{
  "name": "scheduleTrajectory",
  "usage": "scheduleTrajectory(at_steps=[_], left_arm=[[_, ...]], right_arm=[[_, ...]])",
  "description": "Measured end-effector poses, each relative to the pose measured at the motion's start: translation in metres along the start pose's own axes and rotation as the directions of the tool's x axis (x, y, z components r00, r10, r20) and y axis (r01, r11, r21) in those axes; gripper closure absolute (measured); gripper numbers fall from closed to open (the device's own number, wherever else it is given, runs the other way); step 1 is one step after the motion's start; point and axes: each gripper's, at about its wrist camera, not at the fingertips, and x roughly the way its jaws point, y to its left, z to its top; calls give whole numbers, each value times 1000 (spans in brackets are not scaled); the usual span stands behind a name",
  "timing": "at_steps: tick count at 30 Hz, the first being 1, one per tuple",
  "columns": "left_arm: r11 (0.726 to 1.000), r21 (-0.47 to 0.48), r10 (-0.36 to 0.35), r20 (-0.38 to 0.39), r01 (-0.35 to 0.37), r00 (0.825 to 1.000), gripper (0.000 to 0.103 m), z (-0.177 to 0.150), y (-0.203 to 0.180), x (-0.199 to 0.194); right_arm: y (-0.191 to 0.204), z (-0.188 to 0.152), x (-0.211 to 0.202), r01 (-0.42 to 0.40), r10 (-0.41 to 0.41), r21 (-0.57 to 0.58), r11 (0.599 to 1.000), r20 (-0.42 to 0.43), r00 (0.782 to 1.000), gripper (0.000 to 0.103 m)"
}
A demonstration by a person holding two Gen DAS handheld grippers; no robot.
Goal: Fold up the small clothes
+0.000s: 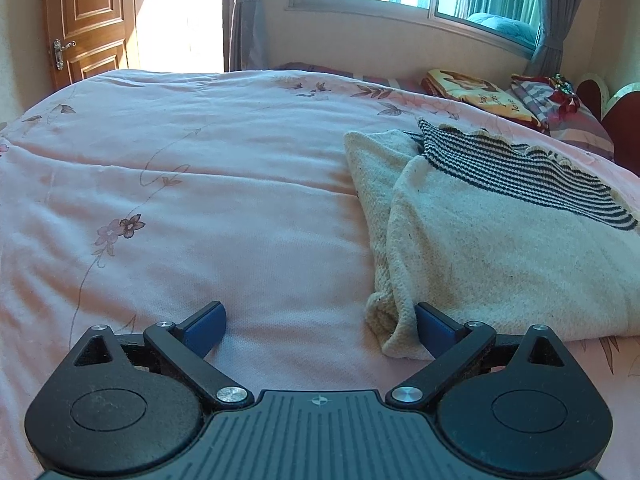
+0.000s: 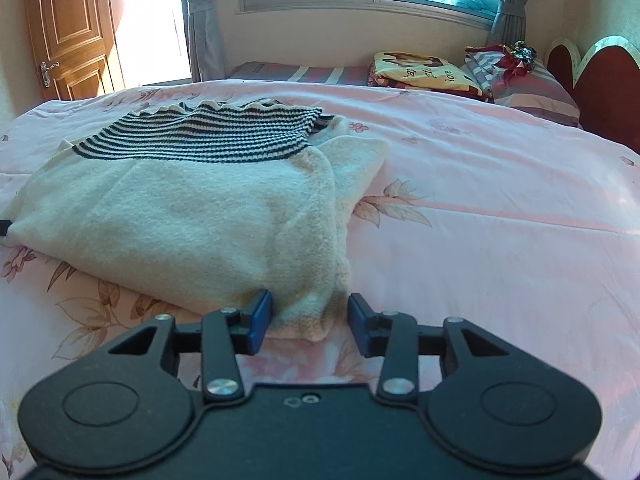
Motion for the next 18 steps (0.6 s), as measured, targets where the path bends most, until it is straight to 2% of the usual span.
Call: scheduleTrajectory(at_steps=[3, 5, 7, 9, 10, 12, 13, 15, 18], left_arm=[[1000, -26, 4, -32, -5, 999, 4, 7, 7, -8], [997, -74, 0, 0, 0, 1000, 8, 3, 17, -26], [982, -182, -51, 24, 55, 998, 17, -5, 30, -42], [917, -355, -180, 46, 185, 983, 31, -19, 42, -48], [884, -408, -227, 52, 228, 973, 36, -26, 41, -46], [816, -494, -303, 74, 298, 950, 37, -39, 34, -38], [784, -536, -326, 70, 312, 943, 36, -44, 29, -30], [735, -583, -344, 120, 347, 931, 36, -49, 22, -21], [612, -679, -405, 170, 405, 898, 36, -48, 24, -1]], right_arm=[[3, 12, -5, 24, -24, -15, 1000, -34, 999, 62], [2, 13, -23, 24, -24, -7, 1000, 19, 1000, 64], [0, 11, -37, -9, 9, 11, 1000, 49, 999, 67], [3, 8, -44, -31, 30, 6, 1000, 60, 998, 72], [5, 6, -45, -41, 41, 7, 999, 60, 997, 75], [12, 7, -43, -68, 66, 22, 997, 55, 996, 75], [16, 7, -41, -79, 77, 25, 997, 53, 996, 75], [29, 10, -37, -95, 94, 16, 995, 53, 994, 75], [46, 14, -32, -123, 123, -2, 992, 56, 991, 75]])
